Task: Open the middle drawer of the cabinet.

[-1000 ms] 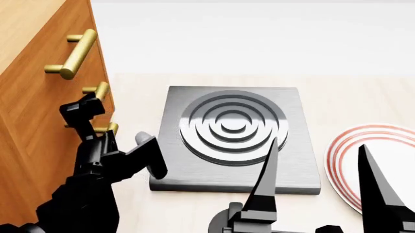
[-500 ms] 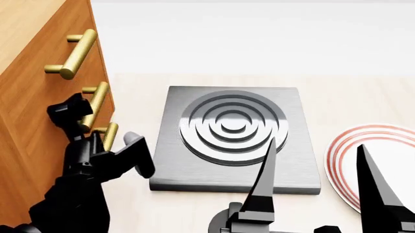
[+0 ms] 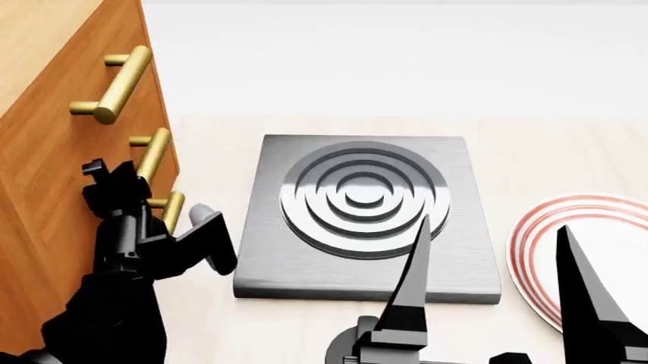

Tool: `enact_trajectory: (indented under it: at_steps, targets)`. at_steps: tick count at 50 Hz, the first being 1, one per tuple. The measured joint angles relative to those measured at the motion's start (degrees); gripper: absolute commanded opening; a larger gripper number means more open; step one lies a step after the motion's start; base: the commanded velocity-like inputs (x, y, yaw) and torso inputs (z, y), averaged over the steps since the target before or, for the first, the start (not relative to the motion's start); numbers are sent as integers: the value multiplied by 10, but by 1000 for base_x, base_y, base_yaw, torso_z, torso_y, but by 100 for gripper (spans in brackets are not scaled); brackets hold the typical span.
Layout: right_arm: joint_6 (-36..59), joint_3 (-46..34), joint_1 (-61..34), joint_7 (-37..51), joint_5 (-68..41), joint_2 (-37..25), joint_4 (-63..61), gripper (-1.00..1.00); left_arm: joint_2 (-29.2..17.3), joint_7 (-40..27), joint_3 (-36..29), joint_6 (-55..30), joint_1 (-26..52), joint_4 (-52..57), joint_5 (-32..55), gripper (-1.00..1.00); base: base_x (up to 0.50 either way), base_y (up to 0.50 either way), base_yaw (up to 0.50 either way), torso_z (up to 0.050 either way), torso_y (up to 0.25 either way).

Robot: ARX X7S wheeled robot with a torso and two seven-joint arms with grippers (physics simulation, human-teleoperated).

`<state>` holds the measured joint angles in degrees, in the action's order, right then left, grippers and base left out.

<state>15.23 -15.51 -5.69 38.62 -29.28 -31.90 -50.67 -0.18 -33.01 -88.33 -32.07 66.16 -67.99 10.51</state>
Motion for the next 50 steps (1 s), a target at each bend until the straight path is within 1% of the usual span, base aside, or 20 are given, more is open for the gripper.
enact_trajectory:
  at_steps: [14, 28, 50]
  targets:
    - [-3, 0, 0, 1, -2, -1, 0, 100, -6, -7, 2, 1, -1, 28, 0, -100, 0, 0, -1, 0, 0]
    - [-6, 0, 1, 1, -7, -3, -1, 100, -13, 5, 6, -21, -1, 66, -19, -100, -2, 0, -2, 0, 0]
    - [-8, -4, 4, 4, -10, -6, -9, 100, -19, 25, -7, -40, 5, 148, -23, -100, -3, 0, -2, 0, 0]
